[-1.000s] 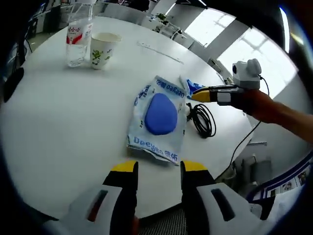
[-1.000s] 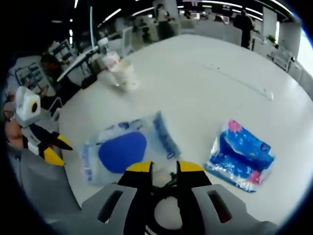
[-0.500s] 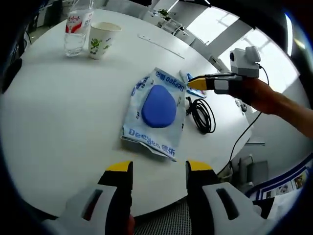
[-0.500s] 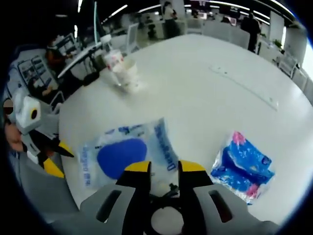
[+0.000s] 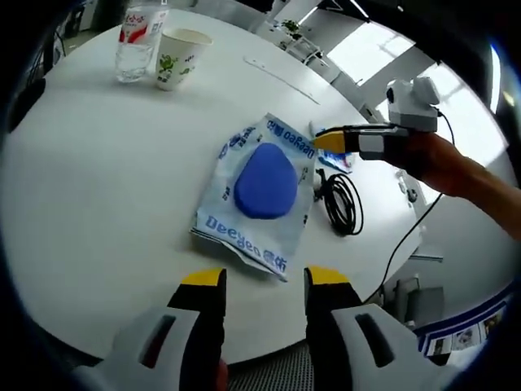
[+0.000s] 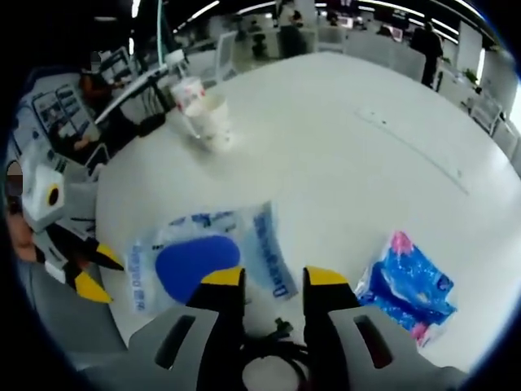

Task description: Arrange the tabletop items into an orderly group along one side of the table until the central work area is clear of visible clutter.

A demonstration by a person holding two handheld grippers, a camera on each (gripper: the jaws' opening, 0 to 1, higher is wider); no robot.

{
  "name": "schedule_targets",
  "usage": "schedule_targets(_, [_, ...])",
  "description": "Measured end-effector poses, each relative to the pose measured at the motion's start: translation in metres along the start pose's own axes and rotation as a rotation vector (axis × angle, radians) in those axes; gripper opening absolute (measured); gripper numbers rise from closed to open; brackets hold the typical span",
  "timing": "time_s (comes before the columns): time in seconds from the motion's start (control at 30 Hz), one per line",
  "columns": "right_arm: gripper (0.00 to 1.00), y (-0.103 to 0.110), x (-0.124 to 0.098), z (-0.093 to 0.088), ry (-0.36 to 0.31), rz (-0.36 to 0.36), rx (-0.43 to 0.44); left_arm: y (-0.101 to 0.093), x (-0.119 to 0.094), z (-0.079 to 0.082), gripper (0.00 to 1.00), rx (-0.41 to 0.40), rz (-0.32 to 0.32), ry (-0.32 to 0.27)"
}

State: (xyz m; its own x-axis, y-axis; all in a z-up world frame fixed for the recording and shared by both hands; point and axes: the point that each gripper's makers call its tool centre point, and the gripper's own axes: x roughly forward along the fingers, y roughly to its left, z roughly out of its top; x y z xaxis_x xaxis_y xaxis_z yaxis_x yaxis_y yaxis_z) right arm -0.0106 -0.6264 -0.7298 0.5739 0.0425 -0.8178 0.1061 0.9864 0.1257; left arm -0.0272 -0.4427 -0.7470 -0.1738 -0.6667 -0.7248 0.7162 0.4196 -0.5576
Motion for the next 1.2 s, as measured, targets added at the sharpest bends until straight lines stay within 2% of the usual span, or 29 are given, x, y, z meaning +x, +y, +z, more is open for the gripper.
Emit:
schedule_targets(0.27, [0.25, -0.001, 0.004, -0.001, 0.014, 0.012, -0.007, -0.008, 0.007, 0.001, 0.37, -0.006, -0.01, -0.001])
schedule_targets(0.57, [0.24, -0.004, 0.011, -0.007, 0.035, 0.024, 0.001, -0.009, 0.012, -0.002, 0.35, -0.017, -0.004, 0.011])
schedule_targets(0.9, [0.24, -0.002, 0.017, -0.006, 0.041, 0.04, -0.009, -0.009, 0.02, -0.008, 0.32, -0.063, 0.01, 0.009])
schedule_targets(1.2, [0.24, 0.001, 0.02, -0.007, 0.045, 0.047, -0.016, -0.009, 0.025, -0.006, 0.27, -0.072, 0.019, 0.003])
